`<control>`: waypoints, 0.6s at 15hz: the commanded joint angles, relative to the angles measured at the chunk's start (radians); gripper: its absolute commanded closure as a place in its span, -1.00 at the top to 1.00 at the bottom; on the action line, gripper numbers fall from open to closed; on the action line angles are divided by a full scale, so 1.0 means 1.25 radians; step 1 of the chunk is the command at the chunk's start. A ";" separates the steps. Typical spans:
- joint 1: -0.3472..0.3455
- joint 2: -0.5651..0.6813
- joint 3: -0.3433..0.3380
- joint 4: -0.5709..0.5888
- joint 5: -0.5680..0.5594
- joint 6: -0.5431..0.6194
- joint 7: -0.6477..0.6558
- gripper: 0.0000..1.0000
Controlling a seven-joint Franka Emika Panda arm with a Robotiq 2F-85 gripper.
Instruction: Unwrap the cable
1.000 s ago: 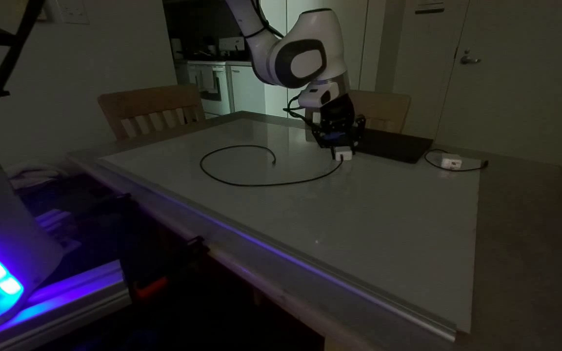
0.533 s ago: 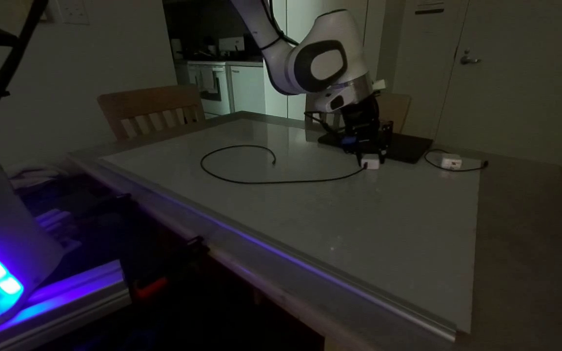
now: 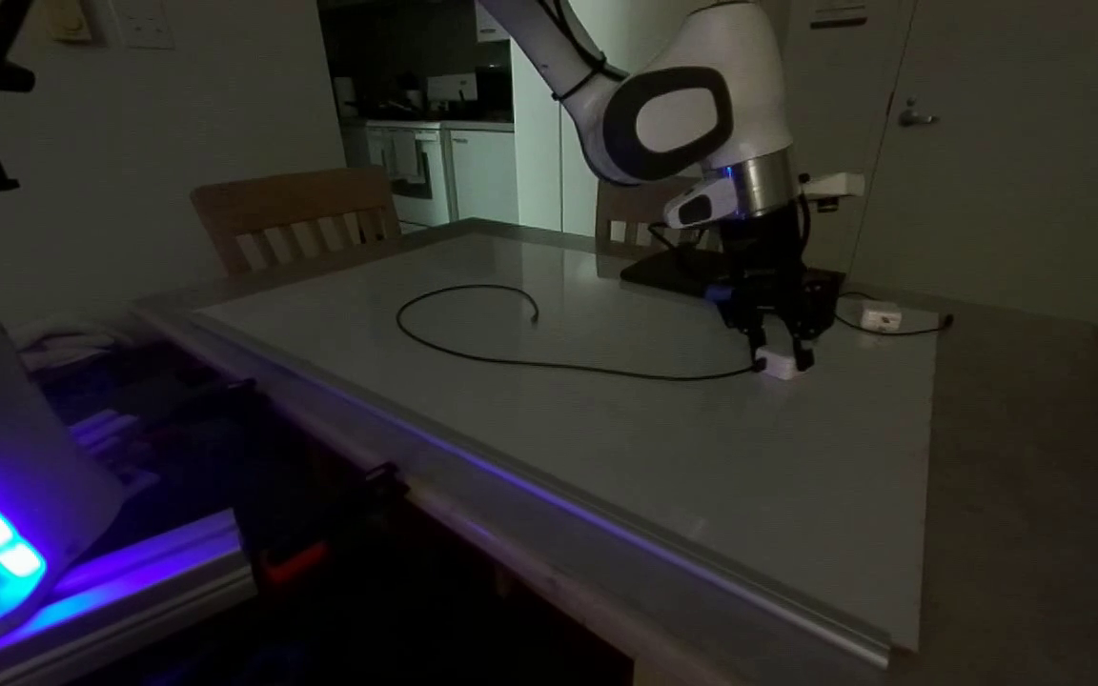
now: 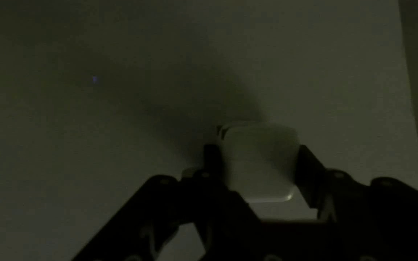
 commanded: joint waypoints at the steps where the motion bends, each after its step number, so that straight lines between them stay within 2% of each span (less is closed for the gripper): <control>1: 0.084 0.058 -0.105 -0.035 0.191 -0.082 0.006 -0.43; 7: 0.201 0.163 -0.246 -0.125 0.566 -0.223 0.000 -0.43; 8: 0.212 0.176 -0.258 -0.146 0.619 -0.247 0.001 -0.10; 9: 0.221 0.181 -0.269 -0.169 0.666 -0.262 0.001 0.53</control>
